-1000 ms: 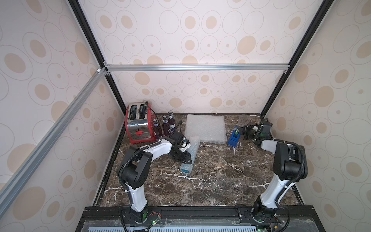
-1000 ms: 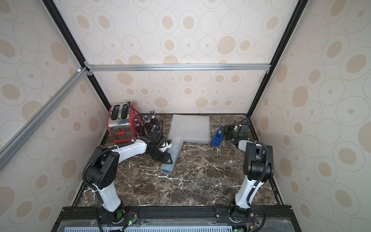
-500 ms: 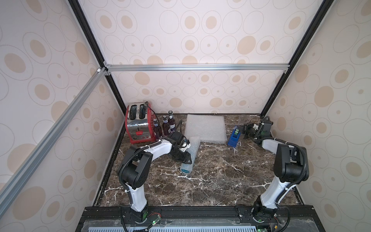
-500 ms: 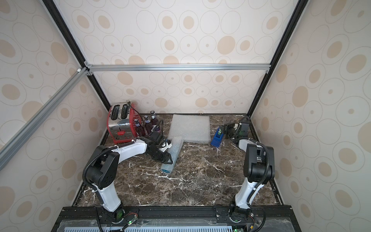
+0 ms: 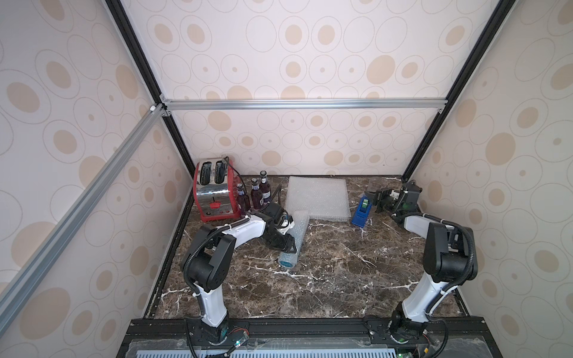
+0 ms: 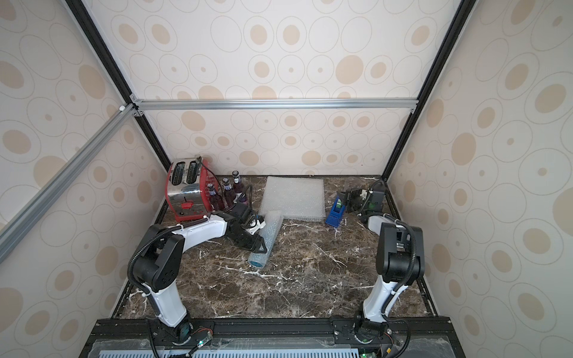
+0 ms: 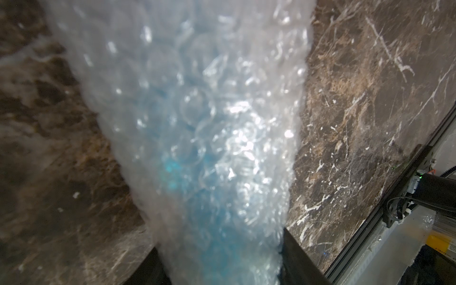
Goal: Wrap wine bottles in bubble wrap
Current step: Tear off the tape using the Tape Cutter.
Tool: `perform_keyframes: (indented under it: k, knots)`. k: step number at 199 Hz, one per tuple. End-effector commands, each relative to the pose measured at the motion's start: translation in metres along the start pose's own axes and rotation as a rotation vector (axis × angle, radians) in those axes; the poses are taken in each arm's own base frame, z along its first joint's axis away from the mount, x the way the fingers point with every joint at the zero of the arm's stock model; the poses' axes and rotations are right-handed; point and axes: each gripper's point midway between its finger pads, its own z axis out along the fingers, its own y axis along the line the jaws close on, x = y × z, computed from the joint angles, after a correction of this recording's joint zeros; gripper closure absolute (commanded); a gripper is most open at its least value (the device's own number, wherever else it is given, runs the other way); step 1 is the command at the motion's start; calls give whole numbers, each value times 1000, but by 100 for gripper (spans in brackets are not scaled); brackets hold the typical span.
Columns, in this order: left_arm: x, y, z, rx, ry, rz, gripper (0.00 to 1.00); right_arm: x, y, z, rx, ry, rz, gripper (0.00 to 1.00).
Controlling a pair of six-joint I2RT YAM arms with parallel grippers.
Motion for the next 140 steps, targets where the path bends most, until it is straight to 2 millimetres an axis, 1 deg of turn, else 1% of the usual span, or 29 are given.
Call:
perform_keyframes:
  k: [1, 21, 50, 72, 104, 119, 140]
  knots:
    - [36, 31, 20, -125, 144, -36, 42, 28, 6, -7, -11, 51, -37, 100]
    - [36, 30, 21, -122, 144, -36, 42, 42, -10, -14, 24, 59, -48, 100]
    - [36, 30, 20, -119, 144, -37, 42, 57, -41, -24, 86, 67, -57, 100]
    - [36, 28, 20, -120, 141, -32, 42, 62, -67, -32, 136, 64, -60, 100]
    - [36, 28, 19, -122, 140, -29, 42, 64, -102, -36, 196, 71, -47, 100]
    - [36, 28, 19, -124, 140, -28, 42, 66, -113, -38, 211, 75, -40, 100]
    - [36, 28, 20, -125, 142, -26, 42, 69, -122, -40, 224, 86, -38, 100]
